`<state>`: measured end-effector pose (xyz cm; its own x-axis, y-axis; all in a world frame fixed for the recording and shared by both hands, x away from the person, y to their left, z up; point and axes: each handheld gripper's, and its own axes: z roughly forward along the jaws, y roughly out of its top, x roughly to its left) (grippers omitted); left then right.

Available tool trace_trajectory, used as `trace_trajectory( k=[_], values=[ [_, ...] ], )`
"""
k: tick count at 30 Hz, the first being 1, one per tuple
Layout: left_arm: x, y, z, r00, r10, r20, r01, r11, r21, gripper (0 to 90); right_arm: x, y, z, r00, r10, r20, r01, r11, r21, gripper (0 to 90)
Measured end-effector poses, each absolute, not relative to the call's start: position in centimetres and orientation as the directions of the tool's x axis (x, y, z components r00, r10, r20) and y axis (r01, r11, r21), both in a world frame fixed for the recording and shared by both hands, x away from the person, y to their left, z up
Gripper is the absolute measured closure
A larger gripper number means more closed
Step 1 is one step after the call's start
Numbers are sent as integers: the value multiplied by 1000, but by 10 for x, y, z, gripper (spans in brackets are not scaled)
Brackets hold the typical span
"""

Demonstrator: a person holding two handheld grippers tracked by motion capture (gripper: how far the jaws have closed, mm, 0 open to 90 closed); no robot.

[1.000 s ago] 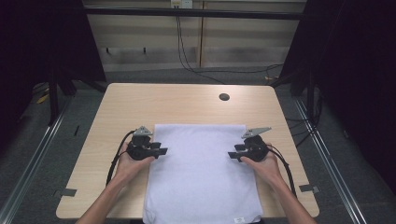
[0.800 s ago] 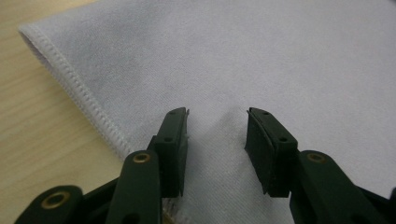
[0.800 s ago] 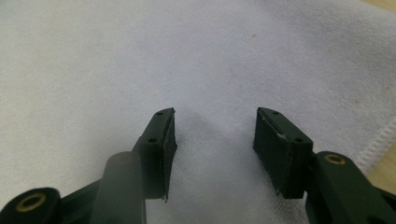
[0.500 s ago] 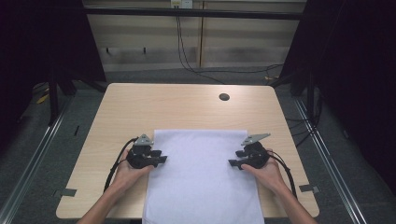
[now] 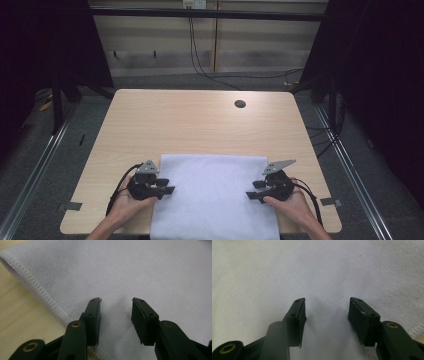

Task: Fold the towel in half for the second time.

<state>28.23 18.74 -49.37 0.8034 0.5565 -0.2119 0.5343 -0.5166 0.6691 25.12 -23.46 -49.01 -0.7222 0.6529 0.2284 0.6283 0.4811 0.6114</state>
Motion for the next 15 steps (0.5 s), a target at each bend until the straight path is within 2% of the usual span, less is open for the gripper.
trace_trajectory(
  k=[1, 4, 8, 11, 15],
  values=[
    [280, 188, -493, 807, 549, -219, 534, -520, 667, 579, 249, -235, -489, -725, 648, 233, 628, 483, 610, 528],
    [282, 190, -492, 809, 542, -225, 534, -520, 667, 562, 253, -243, -481, -717, 667, 202, 600, 443, 667, 529],
    [299, 193, -486, 788, 580, -206, 536, -481, 694, 539, 280, -266, -466, -653, 747, 125, 579, 386, 718, 525],
    [313, 197, -484, 755, 634, -169, 531, -439, 724, 534, 302, -279, -464, -625, 773, 105, 575, 366, 731, 540],
    [336, 202, -486, 743, 644, -183, 542, -417, 730, 503, 324, -279, -476, -630, 769, 108, 593, 386, 707, 537]
  ],
)
